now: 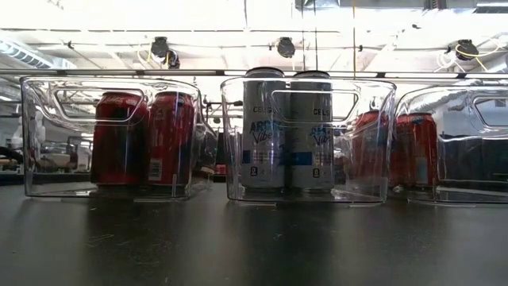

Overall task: Sort soda cans
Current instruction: Move the right orange soda can to the center

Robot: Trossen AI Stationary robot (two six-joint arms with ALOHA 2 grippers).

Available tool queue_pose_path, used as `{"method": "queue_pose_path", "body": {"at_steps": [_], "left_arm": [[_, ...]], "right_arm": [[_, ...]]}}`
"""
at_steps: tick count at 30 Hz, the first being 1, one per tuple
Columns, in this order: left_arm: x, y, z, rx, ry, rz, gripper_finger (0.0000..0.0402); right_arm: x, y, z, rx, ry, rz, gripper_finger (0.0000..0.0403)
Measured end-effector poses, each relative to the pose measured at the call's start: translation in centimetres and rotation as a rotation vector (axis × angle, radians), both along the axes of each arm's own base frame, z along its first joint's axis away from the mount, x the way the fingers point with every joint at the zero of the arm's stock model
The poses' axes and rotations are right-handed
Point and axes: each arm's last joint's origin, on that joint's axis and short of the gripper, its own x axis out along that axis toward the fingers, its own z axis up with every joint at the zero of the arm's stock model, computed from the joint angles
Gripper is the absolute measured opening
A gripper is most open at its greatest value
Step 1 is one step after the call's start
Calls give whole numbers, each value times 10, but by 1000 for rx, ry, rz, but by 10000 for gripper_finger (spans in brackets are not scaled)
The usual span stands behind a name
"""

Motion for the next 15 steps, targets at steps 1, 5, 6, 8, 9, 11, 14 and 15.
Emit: {"method": "queue_pose_path", "body": {"at_steps": [1, 5, 6, 8, 9, 11, 14, 15], "left_arm": [[1, 0, -2, 5, 3, 4, 386], [7, -1, -7, 7, 5, 17, 386], [8, -1, -8, 5, 4, 19, 386], [10, 0, -9, 4, 4, 28, 386], [12, 0, -10, 2, 4, 37, 386], [15, 2, -11, 3, 5, 49, 386], [19, 5, -11, 0, 3, 63, 386], [21, 5, -11, -3, 1, 68, 383]], "right_arm": [[0, 0, 0, 0, 0, 0, 354], [0, 0, 0, -1, 0, 0, 354], [0, 0, 0, -1, 0, 0, 354], [0, 0, 0, -3, 1, 3, 354], [0, 0, 0, -4, 1, 4, 354], [0, 0, 0, -8, 3, 8, 354], [-1, 1, 0, -18, 4, 22, 354], [-2, 1, 0, -19, 4, 25, 354]]}}
